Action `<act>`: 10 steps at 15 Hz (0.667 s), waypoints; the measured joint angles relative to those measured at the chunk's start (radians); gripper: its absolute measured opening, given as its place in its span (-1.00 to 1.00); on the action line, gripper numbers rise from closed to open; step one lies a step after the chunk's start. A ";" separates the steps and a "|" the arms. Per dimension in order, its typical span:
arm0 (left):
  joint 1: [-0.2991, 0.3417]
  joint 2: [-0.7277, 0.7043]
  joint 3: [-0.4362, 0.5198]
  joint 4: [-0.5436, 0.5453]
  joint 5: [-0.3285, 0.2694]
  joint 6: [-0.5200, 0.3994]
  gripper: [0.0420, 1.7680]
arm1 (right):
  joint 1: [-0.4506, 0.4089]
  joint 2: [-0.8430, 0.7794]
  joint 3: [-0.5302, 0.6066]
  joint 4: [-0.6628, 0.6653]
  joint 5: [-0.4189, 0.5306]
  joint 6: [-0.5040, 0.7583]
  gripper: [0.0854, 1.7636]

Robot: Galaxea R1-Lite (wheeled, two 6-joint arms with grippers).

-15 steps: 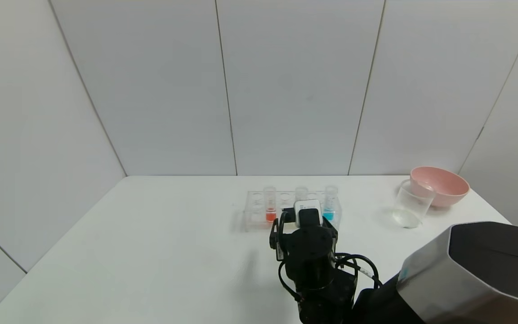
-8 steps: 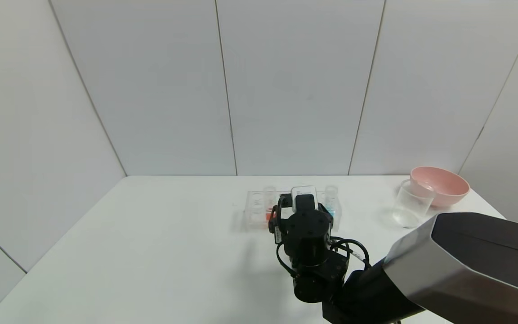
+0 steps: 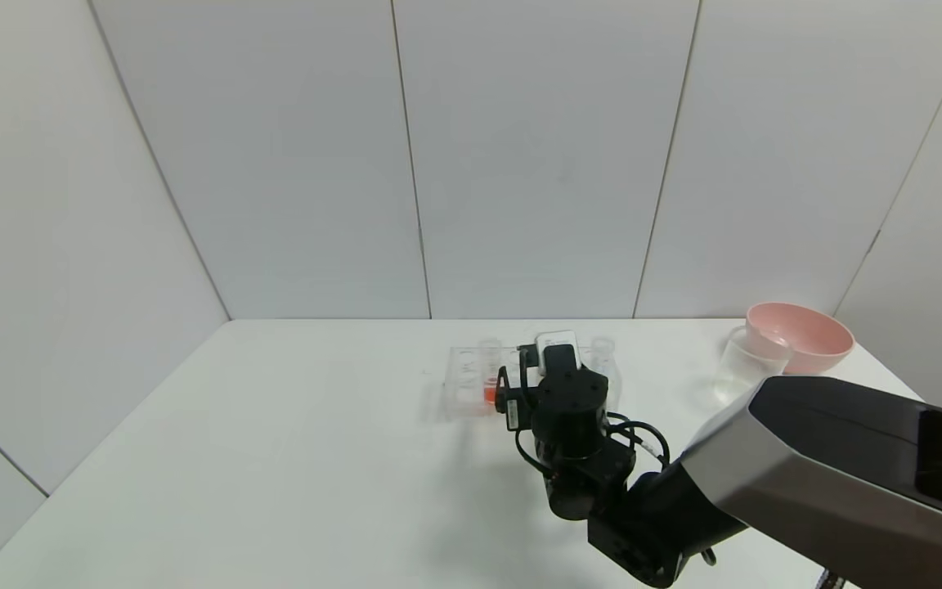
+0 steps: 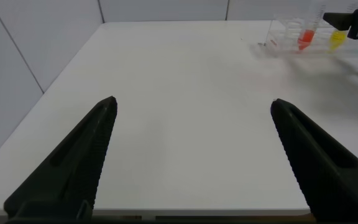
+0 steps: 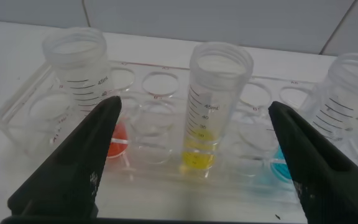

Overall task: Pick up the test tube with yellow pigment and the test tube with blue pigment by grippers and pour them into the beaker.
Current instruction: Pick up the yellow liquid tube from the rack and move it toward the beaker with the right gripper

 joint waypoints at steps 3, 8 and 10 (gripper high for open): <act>0.000 0.000 0.000 0.000 0.000 0.000 1.00 | -0.021 0.029 -0.054 0.002 0.009 -0.014 0.94; 0.000 0.000 0.000 0.000 0.000 0.000 1.00 | -0.037 0.067 -0.101 0.002 0.020 -0.019 0.94; 0.000 0.000 0.000 0.000 0.000 0.000 1.00 | -0.041 0.074 -0.111 0.004 0.021 -0.019 0.94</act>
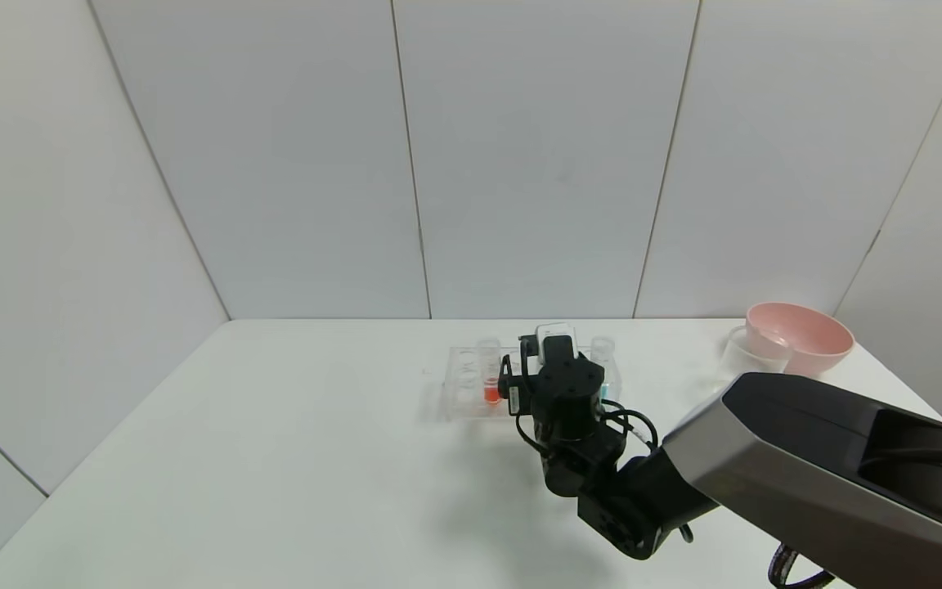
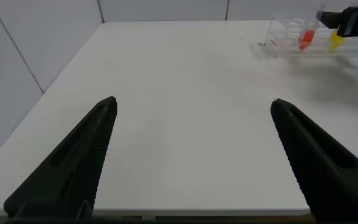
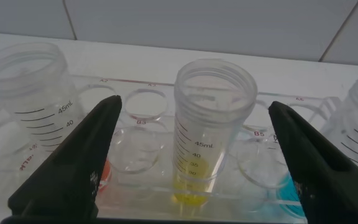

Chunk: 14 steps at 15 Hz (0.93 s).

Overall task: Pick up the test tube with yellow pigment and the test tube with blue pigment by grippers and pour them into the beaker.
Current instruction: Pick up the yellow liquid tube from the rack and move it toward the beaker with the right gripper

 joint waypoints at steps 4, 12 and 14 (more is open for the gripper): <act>0.000 0.000 0.000 0.000 0.000 0.000 1.00 | -0.008 0.006 -0.013 0.001 0.000 -0.003 0.94; 0.000 0.000 0.000 0.000 0.000 0.000 1.00 | -0.016 0.015 -0.013 0.001 -0.004 -0.003 -0.07; 0.000 0.000 0.000 0.000 0.000 0.000 1.00 | -0.016 0.015 -0.013 0.000 -0.005 -0.002 -0.46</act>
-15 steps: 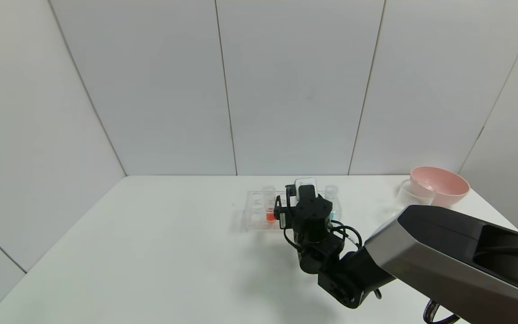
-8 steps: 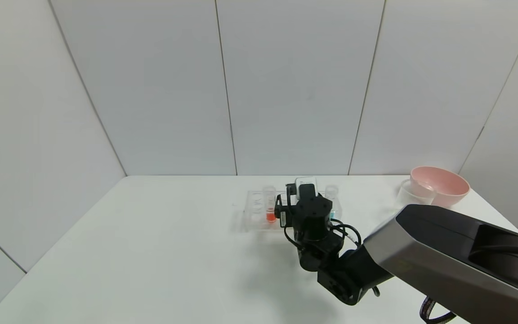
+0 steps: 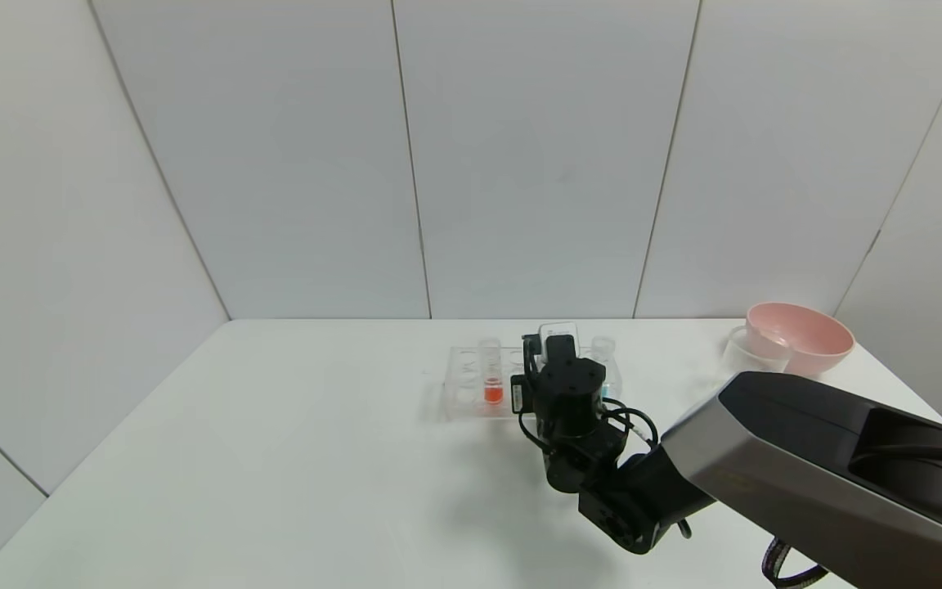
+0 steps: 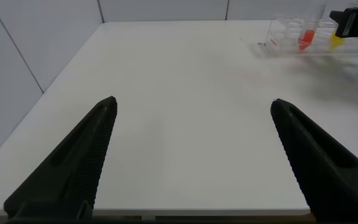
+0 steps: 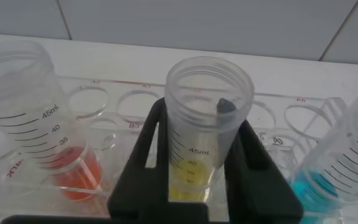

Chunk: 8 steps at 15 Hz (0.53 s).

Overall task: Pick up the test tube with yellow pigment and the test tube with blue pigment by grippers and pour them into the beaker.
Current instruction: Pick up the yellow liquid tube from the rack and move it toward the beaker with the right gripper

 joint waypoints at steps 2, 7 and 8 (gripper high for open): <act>0.000 0.000 0.000 0.000 0.000 0.000 1.00 | 0.000 0.000 0.001 0.000 -0.001 -0.001 -0.43; 0.000 0.000 0.000 0.000 0.000 0.000 1.00 | 0.002 -0.014 0.010 -0.002 -0.003 -0.017 -0.43; 0.000 0.000 0.000 0.000 0.000 0.000 1.00 | 0.000 -0.024 0.010 -0.003 -0.004 -0.021 -0.43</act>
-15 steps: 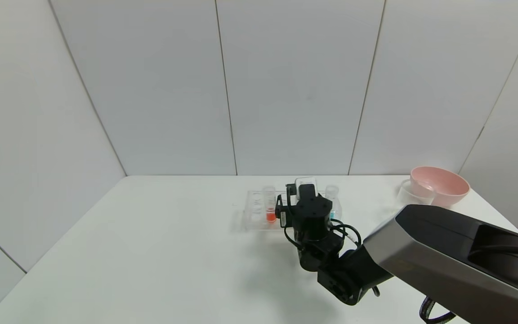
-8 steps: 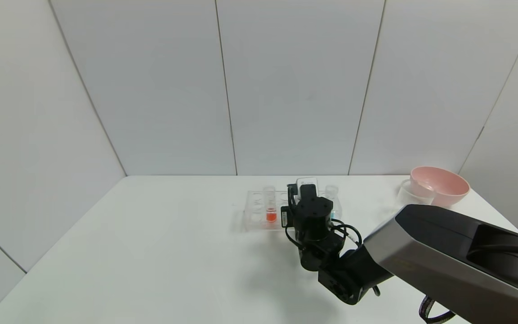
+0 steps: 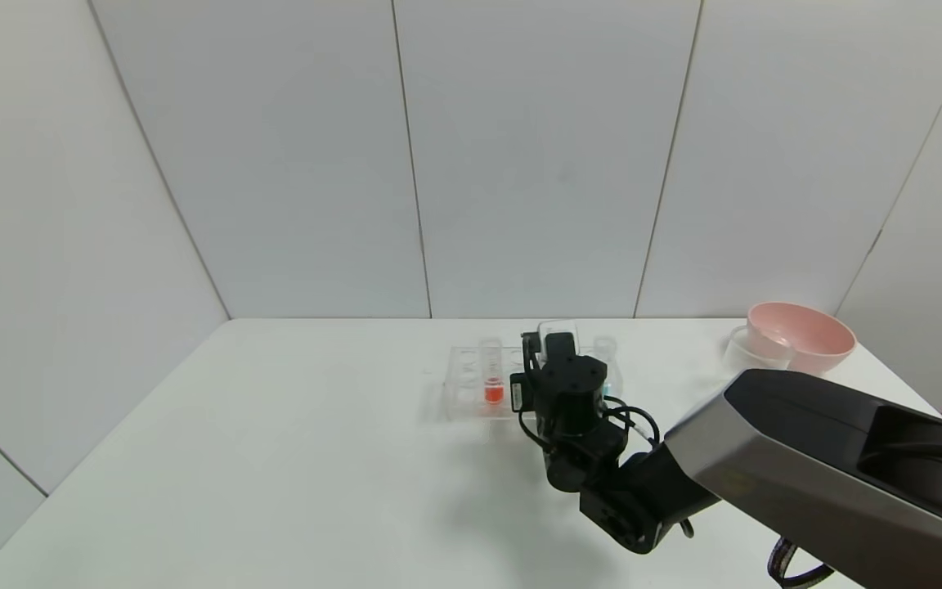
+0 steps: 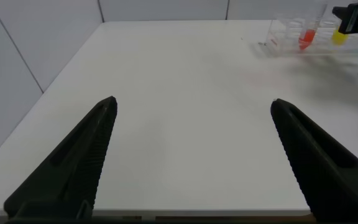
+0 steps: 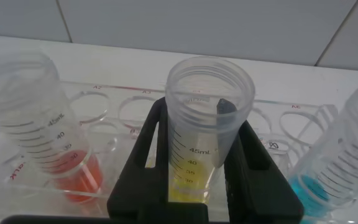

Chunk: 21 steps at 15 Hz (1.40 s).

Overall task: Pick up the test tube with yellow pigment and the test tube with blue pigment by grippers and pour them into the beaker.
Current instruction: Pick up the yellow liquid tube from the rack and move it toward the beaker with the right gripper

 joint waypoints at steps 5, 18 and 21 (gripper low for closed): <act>0.000 0.000 0.000 0.000 0.000 0.000 1.00 | -0.004 -0.069 0.005 0.000 0.001 -0.031 -0.43; 0.000 0.000 0.000 0.000 0.000 0.000 1.00 | 0.004 -0.147 0.043 0.000 0.037 -0.039 -0.43; 0.000 0.000 0.000 0.000 0.000 0.000 1.00 | -0.003 -0.221 0.133 0.006 0.174 -0.039 -0.43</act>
